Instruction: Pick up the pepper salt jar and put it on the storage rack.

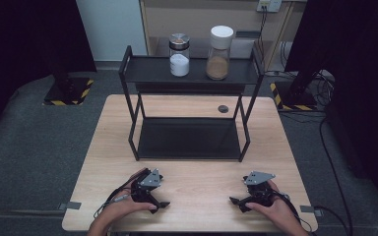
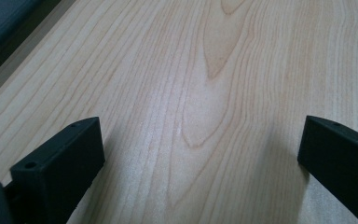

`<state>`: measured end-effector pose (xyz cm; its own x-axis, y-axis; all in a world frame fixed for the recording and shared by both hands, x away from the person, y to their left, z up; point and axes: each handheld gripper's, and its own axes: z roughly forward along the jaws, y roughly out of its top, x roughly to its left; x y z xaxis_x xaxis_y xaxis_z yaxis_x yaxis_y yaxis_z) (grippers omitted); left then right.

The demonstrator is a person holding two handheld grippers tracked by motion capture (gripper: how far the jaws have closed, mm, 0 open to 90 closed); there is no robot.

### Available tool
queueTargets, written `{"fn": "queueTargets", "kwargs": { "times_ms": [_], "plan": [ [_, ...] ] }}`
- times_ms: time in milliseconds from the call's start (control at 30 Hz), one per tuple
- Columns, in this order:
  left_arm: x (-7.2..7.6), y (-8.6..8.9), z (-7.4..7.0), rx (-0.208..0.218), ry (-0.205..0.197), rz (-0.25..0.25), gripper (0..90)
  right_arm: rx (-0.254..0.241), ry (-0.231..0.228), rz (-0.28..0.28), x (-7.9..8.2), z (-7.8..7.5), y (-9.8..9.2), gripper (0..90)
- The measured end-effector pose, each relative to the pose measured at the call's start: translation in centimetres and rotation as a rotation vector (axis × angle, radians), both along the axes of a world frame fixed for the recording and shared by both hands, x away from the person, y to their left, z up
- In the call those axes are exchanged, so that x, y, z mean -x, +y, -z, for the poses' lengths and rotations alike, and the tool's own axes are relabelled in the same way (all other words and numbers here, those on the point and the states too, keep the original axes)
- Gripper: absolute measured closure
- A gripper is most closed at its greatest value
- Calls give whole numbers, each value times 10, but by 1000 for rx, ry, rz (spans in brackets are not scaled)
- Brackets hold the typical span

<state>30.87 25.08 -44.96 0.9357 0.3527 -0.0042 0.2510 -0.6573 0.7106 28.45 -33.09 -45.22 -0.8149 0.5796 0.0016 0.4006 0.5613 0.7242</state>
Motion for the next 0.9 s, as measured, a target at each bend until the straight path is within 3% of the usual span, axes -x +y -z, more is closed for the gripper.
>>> {"fn": "queueTargets", "kwargs": {
  "times_ms": [900],
  "plan": [
    [2, -1, 0, 2, 0, -12, 0, 4, 5, 10, 2, 0, 2, 12]
  ]
}}
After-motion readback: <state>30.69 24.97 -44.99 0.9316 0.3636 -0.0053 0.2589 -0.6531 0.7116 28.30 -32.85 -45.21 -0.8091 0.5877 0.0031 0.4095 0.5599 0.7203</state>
